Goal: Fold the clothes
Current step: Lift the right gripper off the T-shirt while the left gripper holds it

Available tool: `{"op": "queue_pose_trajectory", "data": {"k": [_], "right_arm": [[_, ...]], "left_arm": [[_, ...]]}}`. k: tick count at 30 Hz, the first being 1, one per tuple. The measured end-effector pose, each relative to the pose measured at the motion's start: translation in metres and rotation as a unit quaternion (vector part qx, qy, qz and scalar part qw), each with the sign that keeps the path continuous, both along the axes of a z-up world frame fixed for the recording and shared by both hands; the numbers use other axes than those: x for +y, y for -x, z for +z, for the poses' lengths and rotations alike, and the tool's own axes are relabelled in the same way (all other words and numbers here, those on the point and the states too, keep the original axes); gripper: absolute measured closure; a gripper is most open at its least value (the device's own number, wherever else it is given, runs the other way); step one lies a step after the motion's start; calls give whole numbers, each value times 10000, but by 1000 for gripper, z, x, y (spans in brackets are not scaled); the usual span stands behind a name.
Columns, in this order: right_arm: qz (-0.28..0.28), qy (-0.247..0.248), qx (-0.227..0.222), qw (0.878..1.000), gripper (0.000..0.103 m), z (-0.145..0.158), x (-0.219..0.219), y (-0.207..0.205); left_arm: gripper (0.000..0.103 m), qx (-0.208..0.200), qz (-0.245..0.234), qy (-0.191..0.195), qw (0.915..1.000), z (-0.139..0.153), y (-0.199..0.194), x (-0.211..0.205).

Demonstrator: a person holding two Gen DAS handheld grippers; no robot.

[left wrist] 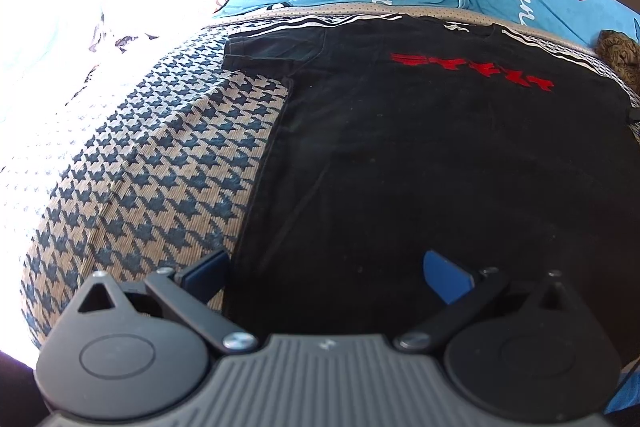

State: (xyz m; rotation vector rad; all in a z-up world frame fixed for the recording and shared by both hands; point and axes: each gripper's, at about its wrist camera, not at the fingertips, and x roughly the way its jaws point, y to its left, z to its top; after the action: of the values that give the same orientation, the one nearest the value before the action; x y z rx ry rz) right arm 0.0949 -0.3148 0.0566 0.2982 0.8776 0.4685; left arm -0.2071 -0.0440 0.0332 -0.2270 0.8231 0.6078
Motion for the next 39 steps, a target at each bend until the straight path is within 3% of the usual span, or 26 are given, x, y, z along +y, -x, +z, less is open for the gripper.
{"op": "queue_pose_trajectory", "data": {"k": [15, 17, 18, 19, 27, 32, 36, 39], "right_arm": [[-241, -70, 21, 9997, 75, -23, 14, -39], [-244, -64, -32, 9997, 79, -23, 17, -40], [-234, -29, -58, 9997, 90, -23, 18, -41], [-229, 49, -76, 9997, 95, -24, 20, -42], [-458, 370, -657, 9961, 97, -10, 27, -42], [-528, 543, -365, 9965, 99, -23, 27, -47], [-459, 730, -400, 9955, 97, -19, 26, -43], [-647, 955, -532, 9919, 86, -13, 21, -37]], "left_arm": [[0, -22, -37, -35, 10000, -3, 0, 2], [0, -24, -46, -41, 10000, -3, 0, 2], [0, -25, -51, -43, 10000, -4, 0, 2], [0, -25, -47, -44, 10000, -4, 0, 1], [0, -20, -63, -49, 10000, -4, 0, 1], [0, -15, -82, -60, 9999, -4, 0, 3], [0, -14, -91, -74, 9999, -5, 0, 2], [0, -17, -89, -81, 9999, -4, 0, 1]]}}
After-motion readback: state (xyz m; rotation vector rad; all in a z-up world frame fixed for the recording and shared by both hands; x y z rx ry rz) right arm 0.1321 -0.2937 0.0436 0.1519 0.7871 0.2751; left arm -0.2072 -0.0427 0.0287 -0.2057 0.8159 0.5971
